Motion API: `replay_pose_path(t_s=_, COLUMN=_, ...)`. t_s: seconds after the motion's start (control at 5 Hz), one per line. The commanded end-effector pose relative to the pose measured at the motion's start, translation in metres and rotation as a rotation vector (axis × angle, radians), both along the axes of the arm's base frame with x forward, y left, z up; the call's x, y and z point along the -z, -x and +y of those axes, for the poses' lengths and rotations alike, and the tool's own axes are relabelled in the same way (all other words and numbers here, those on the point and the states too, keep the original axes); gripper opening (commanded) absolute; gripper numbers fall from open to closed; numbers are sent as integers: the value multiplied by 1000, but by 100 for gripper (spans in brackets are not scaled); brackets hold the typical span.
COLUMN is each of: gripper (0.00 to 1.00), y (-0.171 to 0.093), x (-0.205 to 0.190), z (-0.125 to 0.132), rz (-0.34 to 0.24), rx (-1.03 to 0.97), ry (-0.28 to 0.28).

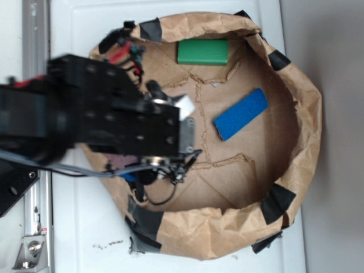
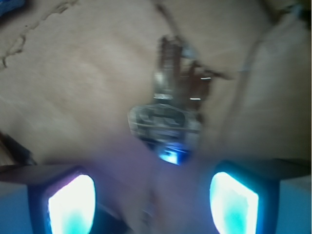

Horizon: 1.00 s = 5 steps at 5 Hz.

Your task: Grab the silver keys.

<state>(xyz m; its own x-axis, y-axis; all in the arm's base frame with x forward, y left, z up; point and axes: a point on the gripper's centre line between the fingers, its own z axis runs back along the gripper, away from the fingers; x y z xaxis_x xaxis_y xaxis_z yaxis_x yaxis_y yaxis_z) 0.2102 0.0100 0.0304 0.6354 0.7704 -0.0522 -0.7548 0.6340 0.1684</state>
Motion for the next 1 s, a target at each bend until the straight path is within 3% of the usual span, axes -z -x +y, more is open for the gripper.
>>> replay_pose_path(t_s=0.0, gripper=32, y=-18, x=-7, z=-5, rz=-59, rx=22, ry=5)
replay_pose_path(t_s=0.2, gripper=0, y=-16, x=-6, z=-3, rz=-59, rx=21, ry=6)
replay_pose_path(t_s=0.8, gripper=0, y=-3, x=-8, z=3, rz=-61, rx=24, ry=-12)
